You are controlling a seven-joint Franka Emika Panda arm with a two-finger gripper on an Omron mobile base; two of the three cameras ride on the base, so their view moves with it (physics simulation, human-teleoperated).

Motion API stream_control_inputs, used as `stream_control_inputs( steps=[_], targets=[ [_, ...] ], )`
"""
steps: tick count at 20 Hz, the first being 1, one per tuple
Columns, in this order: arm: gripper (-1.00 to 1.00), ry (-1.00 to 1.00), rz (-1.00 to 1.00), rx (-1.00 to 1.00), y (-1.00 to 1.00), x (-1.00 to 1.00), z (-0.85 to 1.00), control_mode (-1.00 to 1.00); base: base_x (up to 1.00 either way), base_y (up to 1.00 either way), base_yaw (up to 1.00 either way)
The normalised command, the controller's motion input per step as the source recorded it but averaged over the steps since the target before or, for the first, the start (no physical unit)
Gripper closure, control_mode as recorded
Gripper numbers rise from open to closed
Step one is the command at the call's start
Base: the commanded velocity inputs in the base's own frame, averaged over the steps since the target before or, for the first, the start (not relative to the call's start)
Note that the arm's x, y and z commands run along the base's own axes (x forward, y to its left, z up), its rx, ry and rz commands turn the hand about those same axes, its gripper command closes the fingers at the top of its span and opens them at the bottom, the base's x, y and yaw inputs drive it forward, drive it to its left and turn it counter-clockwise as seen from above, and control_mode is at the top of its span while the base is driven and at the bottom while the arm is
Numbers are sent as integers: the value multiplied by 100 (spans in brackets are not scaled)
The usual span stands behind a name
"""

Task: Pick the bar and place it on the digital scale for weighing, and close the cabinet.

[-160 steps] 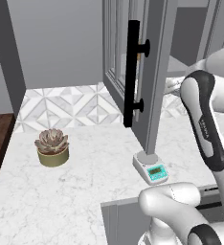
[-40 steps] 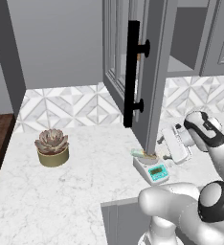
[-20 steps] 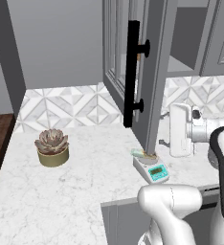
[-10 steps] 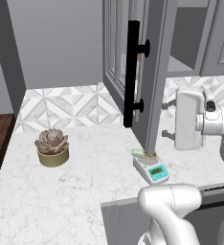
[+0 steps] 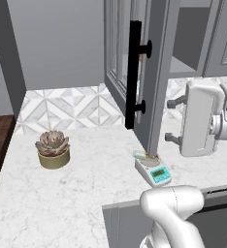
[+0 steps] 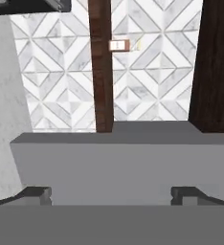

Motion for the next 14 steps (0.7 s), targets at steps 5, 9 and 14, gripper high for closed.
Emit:
stream_control_inputs(
  steps=[5,9,14],
  targets=[
    [-100,-8,-8,35,58,-100,-7,-100,0,0,0],
    [-100,-9,-13,30,88,-87,-31,-100,0,0,0],
    [-100,-7,-23,22,100,-10,-69,-100,0,0,0]
  ],
)
